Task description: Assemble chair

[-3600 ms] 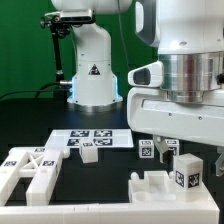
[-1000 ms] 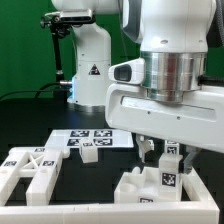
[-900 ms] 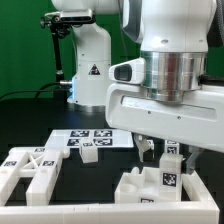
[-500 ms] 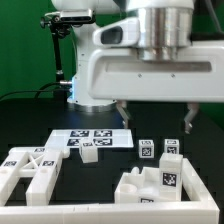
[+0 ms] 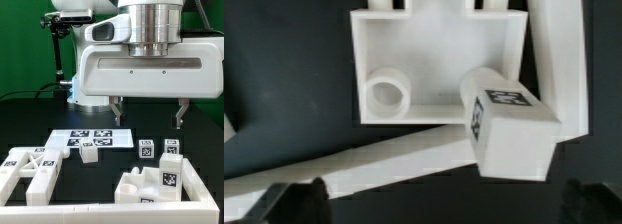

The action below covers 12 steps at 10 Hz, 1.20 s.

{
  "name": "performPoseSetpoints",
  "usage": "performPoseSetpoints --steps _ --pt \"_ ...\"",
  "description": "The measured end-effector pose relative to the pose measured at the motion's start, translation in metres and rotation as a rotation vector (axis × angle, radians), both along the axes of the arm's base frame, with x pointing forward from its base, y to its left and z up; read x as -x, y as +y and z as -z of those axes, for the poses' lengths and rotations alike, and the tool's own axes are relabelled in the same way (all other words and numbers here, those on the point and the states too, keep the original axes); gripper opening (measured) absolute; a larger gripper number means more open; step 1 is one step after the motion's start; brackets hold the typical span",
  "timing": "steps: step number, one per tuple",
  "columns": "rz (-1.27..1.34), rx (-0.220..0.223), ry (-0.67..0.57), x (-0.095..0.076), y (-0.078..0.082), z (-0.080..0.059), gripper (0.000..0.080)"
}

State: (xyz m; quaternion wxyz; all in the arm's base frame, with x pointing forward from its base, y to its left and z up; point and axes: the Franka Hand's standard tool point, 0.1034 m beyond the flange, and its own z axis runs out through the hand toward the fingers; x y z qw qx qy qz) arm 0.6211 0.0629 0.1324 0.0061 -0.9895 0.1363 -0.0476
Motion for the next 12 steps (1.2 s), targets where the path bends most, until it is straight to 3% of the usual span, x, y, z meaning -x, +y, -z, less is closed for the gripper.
performPoseSetpoints --steps 2,3,4,5,7,9,10,12 --pt "-0.247 0.014 -0.062 0.022 -0.037 0.000 0.0649" --pt "-0.351 0.047 -0.087 0.050 -0.065 0.017 0.0649" --pt "-0.368 0.065 -0.084 0.066 -0.083 0.032 0.0649" --pt "-0.360 0.068 -0.083 0.068 -0.086 0.037 0.0649" --pt "-0.365 0.068 -0.088 0.065 -0.083 0.034 0.0649" --pt "-0.364 0.053 -0.056 0.068 -0.081 0.036 0.0649" --pt "-0.365 0.024 0.014 0.075 -0.077 0.040 0.0649" --pt "-0.371 -0.009 0.145 0.098 -0.075 0.064 0.0649"
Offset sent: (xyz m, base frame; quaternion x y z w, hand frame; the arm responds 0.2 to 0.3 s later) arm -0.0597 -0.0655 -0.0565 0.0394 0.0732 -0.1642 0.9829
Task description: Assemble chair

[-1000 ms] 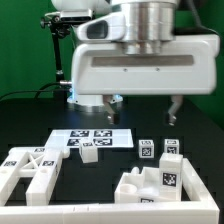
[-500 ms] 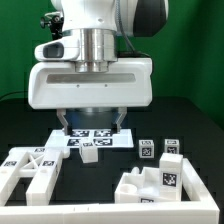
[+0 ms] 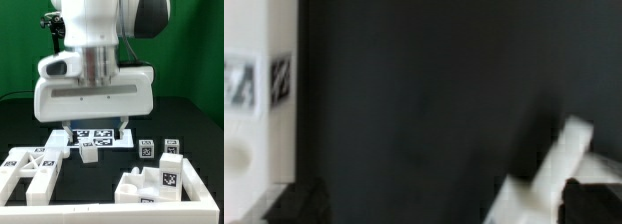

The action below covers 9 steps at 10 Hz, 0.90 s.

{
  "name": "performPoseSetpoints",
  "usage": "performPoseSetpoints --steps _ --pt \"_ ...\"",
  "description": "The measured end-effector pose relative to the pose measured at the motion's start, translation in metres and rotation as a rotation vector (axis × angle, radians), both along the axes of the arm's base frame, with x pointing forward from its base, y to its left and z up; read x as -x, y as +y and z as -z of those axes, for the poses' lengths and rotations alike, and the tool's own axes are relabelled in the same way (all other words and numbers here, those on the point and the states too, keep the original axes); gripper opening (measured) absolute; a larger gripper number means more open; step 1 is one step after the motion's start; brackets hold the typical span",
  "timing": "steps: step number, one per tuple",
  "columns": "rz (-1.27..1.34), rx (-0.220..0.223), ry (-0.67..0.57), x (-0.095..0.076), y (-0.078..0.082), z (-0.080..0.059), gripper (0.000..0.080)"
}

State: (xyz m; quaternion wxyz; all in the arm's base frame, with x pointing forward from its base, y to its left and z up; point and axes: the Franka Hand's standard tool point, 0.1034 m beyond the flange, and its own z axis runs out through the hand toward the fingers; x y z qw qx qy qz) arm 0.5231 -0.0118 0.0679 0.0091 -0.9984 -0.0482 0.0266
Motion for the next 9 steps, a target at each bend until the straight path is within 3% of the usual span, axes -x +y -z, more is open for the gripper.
performPoseSetpoints --steps 2,5,6,9 --pt "-0.015 0.007 0.110 0.013 0.000 0.019 0.0649" --pt "-0.017 -0.019 0.308 0.017 0.009 0.018 0.0649" --pt "-0.008 -0.013 0.320 0.016 0.009 0.022 0.0649" --pt "0.015 0.010 0.349 0.050 -0.002 0.043 0.0649"
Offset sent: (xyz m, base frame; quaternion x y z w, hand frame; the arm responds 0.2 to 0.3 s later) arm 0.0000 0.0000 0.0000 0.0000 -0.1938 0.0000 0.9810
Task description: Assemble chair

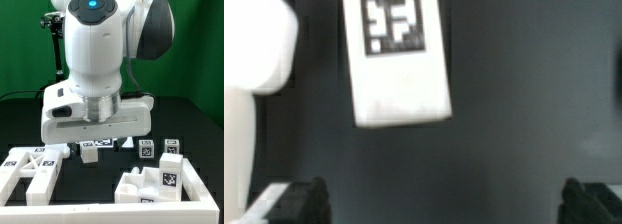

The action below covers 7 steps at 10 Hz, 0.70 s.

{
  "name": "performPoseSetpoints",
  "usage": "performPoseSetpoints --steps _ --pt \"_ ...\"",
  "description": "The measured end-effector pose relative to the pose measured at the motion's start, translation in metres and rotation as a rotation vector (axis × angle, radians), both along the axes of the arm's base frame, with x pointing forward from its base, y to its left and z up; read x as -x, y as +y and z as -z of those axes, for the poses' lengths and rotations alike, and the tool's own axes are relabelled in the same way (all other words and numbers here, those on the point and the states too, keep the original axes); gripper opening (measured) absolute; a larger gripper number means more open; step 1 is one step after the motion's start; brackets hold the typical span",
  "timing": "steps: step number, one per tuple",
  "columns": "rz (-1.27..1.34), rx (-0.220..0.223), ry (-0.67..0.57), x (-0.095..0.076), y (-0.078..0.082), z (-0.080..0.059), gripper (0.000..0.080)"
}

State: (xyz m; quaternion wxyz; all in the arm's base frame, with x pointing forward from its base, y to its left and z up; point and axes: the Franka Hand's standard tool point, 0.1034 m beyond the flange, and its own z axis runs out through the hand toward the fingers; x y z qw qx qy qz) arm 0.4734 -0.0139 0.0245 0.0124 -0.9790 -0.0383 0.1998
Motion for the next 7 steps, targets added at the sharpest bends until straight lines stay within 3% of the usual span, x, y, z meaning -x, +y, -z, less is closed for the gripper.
performPoseSetpoints --steps 3,5,7 --pt "0.004 -0.001 0.038 0.006 -0.001 0.002 0.0649" --pt "0.005 -0.015 0.207 0.013 0.003 0.002 0.0649" --pt "0.035 0.035 0.361 0.026 -0.005 -0.001 0.0649"
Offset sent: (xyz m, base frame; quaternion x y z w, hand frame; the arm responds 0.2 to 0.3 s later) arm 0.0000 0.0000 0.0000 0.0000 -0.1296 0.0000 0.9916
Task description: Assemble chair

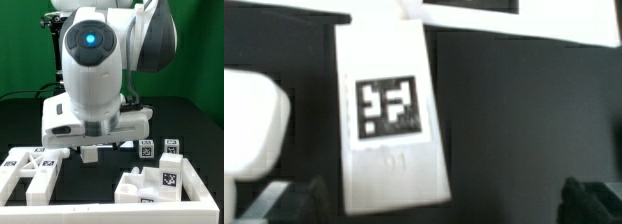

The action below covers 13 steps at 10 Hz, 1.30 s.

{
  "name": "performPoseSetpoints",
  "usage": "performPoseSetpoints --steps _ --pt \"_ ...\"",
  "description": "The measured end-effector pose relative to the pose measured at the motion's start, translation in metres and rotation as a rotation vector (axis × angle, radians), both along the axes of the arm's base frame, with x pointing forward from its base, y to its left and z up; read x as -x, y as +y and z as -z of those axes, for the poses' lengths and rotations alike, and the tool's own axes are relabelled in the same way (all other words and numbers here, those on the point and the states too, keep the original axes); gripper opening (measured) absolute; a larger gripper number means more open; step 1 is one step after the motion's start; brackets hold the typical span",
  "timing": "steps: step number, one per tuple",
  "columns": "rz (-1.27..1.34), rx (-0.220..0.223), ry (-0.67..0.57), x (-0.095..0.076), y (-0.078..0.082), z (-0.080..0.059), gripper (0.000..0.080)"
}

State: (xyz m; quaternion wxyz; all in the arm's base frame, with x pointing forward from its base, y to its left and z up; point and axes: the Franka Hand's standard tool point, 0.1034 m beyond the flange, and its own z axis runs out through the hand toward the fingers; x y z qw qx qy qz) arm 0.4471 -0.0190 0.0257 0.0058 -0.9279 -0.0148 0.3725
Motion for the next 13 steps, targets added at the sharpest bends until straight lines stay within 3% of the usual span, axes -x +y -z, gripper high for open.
performPoseSetpoints --steps 3,4,7,10,13 --pt "-0.022 0.045 0.204 0.005 -0.004 -0.007 0.0649" --pt "-0.021 0.047 0.229 0.005 -0.005 -0.003 0.0649" --pt "-0.023 0.045 0.224 0.003 -0.006 -0.001 0.0649" --pt "-0.027 0.047 0.210 -0.009 -0.008 0.005 0.0649" --pt "-0.026 0.053 0.210 -0.008 -0.008 0.014 0.0649"
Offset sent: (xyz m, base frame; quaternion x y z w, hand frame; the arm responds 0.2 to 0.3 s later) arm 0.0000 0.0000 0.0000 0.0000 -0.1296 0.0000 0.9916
